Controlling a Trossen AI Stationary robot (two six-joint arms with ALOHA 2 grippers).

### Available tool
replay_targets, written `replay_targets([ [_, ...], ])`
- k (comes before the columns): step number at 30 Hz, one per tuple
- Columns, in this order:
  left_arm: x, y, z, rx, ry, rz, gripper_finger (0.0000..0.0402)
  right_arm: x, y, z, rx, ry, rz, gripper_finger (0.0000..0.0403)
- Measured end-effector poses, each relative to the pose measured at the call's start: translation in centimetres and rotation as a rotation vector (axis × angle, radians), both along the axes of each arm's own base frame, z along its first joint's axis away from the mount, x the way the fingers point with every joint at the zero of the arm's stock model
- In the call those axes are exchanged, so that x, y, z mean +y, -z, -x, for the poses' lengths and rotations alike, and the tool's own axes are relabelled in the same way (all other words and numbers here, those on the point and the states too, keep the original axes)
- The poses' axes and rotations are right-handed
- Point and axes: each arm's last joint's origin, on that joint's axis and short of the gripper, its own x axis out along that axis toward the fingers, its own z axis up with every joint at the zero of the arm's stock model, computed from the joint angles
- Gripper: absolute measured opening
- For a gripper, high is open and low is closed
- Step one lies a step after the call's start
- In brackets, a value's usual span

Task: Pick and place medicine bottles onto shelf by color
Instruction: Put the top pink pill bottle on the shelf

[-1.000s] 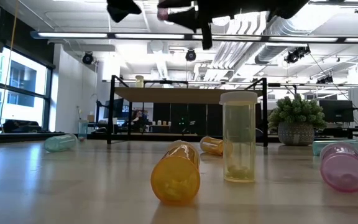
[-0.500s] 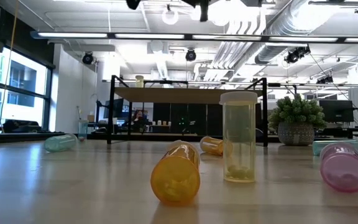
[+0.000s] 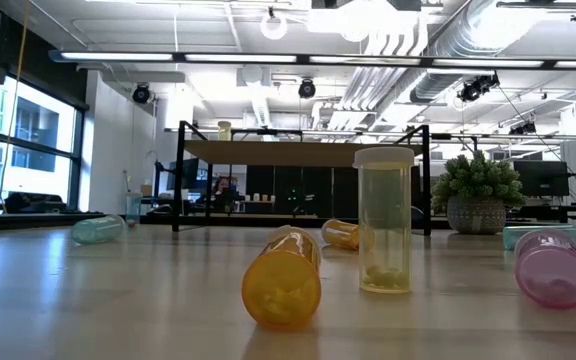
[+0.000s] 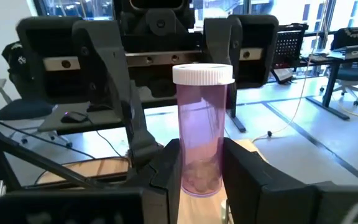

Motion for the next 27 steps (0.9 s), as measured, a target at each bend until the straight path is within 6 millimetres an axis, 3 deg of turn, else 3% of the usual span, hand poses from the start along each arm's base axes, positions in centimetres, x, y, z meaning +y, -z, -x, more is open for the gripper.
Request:
replay_targets([
  [27,0.2,-0.1,0.0,-0.003,-0.082,-0.016,0.0207,1.4,-0.2,-0.9,-0.085,0.015,-0.042,0.0083],
])
